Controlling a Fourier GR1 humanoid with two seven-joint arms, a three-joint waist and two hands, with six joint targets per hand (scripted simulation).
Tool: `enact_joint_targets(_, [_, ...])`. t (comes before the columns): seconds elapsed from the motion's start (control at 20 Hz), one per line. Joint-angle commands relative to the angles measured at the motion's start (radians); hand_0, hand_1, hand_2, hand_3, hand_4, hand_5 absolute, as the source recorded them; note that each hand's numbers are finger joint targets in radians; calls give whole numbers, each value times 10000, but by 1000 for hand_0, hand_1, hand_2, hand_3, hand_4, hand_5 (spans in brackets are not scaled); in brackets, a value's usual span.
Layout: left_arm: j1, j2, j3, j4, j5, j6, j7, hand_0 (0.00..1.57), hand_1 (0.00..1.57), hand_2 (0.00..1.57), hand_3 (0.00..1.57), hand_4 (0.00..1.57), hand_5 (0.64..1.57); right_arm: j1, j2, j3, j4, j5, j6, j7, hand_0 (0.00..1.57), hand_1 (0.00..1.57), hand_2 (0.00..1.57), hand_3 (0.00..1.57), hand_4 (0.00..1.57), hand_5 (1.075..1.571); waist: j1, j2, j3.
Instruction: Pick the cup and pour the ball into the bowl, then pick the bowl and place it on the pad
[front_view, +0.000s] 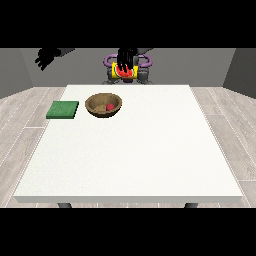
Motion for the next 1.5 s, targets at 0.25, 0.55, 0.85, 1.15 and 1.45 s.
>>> enact_joint_targets(0.25, [619, 517, 4811, -2639, 5576, 1371, -2159, 0, 0, 0, 0, 1180, 1551, 199, 362, -90, 3, 266, -941, 18, 0, 0, 0, 0, 784, 1557, 1602, -119, -133])
enact_joint_targets(0.55, [660, 673, 7494, -3842, 9760, -420, -3400, 0, 0, 0, 0, 1058, 1570, 391, 899, -74, 240, 520, -1604, -303, 0, 0, 0, 0, 778, 1558, 2399, 417, -62])
enact_joint_targets(0.85, [662, 2214, 9177, -3823, 12378, -3321, -3923, 0, 0, 0, 0, 1058, 1561, 299, 1272, -236, 632, 631, -1996, -1278, 0, 0, 0, 0, 730, 1566, 3069, 1533, 7])
enact_joint_targets(1.15, [878, 3541, 9953, -3676, 13178, -4351, -4035, 0, 0, 0, 0, 1039, 1558, -500, 1752, -161, 1657, 460, -1911, -2175, 0, 0, 0, 0, 722, 1566, 2670, 2362, 20])
enact_joint_targets(1.45, [1546, 3913, 10063, -4448, 13751, -4653, -3662, 0, 0, 0, 0, 1001, 1542, -885, 1903, 98, 3314, 884, -1793, -3520, 0, 0, 0, 0, 582, 1558, 2678, 2315, 24])
